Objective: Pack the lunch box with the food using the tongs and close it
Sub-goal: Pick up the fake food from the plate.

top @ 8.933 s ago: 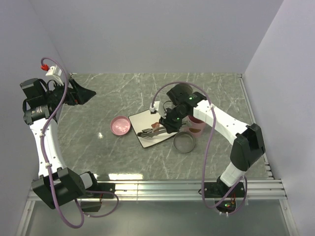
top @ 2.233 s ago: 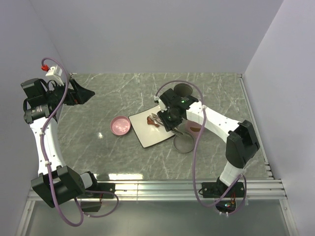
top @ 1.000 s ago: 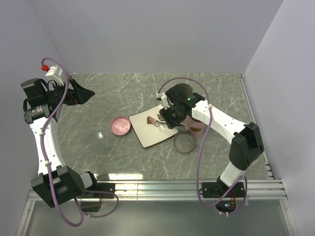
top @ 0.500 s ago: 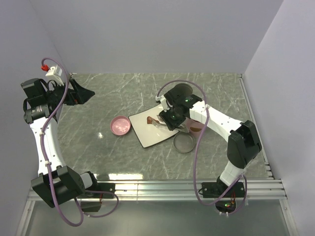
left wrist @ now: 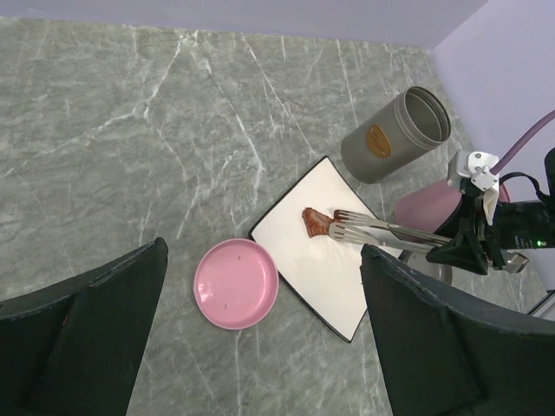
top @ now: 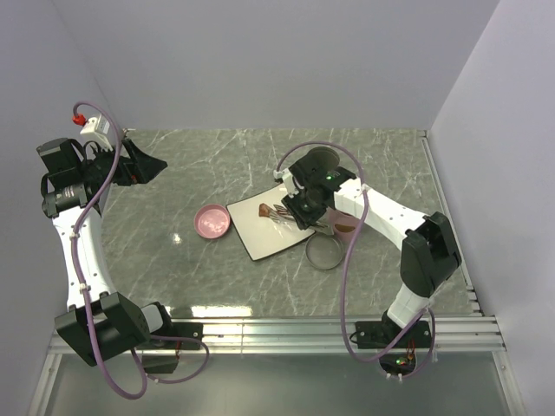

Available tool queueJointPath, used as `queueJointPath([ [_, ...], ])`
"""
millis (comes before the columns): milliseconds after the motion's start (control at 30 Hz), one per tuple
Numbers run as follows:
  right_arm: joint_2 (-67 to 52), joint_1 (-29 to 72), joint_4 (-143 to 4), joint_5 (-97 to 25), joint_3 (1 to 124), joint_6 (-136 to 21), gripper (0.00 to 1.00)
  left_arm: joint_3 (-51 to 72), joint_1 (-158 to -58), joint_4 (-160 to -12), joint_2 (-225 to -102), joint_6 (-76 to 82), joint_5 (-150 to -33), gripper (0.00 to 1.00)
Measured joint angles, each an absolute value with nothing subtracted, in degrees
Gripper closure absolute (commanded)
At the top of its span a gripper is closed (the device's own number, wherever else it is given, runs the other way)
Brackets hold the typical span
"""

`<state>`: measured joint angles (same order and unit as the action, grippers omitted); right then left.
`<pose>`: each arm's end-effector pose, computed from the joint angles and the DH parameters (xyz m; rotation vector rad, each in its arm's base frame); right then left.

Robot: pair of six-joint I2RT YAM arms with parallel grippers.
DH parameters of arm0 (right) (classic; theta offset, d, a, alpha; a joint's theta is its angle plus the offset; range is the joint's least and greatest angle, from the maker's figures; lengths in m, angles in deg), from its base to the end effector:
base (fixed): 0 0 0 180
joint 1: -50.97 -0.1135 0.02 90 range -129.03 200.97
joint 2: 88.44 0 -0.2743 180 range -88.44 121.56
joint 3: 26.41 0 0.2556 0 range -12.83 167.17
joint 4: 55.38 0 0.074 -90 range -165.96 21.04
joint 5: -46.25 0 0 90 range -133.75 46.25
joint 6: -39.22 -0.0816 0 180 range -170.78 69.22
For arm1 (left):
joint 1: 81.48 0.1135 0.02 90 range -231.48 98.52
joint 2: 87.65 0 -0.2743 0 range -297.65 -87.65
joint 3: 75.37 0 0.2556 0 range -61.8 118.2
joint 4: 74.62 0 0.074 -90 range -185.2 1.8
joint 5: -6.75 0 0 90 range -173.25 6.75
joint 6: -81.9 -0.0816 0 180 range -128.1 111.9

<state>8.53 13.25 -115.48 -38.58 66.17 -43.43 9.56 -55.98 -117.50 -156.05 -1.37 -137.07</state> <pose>0.2921 0.2352 0.2261 -1.0688 2.5032 0.2800 0.2752 0.0583 0.3870 0.0454 1.8985 -0.7237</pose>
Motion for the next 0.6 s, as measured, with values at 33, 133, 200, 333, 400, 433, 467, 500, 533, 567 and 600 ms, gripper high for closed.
queueJointPath([
  [33,8.4,13.3,-115.5,-38.5,66.2,-43.4,0.62,9.6,-56.0,-117.5,-156.1,-1.4,-137.1,0.01],
  [133,7.9,13.3,-115.8,-38.2,66.2,-43.6,0.64,9.6,-56.0,-117.5,-156.1,-1.4,-137.1,0.01],
  [200,7.3,13.3,-116.0,-38.1,66.2,-43.8,0.64,9.6,-56.0,-117.5,-156.1,-1.3,-137.1,0.0],
  [333,5.8,13.3,-116.6,-37.7,66.3,-44.1,0.64,9.6,-56.0,-117.3,-156.1,-1.2,-137.1,0.01],
  [400,5.1,13.3,-116.8,-37.2,66.4,-44.4,0.65,9.6,-56.0,-117.1,-156.1,-1.0,-137.1,0.01],
  [433,4.8,13.3,-116.9,-37.0,66.6,-44.5,0.65,9.6,-56.0,-117.0,-156.1,-0.9,-137.1,0.01],
  [467,4.5,13.3,-117.0,-37.0,66.7,-44.7,0.65,9.6,-56.0,-116.8,-156.1,-0.9,-137.1,0.01],
  [500,4.3,13.3,-117.1,-36.9,66.7,-44.8,0.67,9.6,-56.0,-116.7,-156.1,-0.8,-137.1,0.01],
  [533,4.1,13.3,-117.2,-36.8,66.7,-44.8,0.67,9.6,-56.0,-116.6,-156.1,-0.7,-137.1,0.01],
  [567,3.9,13.3,-117.4,-36.7,66.7,-44.9,0.68,9.6,-56.0,-116.5,-156.1,-0.7,-137.1,0.01],
  [600,3.7,13.3,-117.5,-36.6,66.7,-44.9,0.69,9.6,-56.0,-116.4,-156.1,-0.7,-137.1,0.01],
])
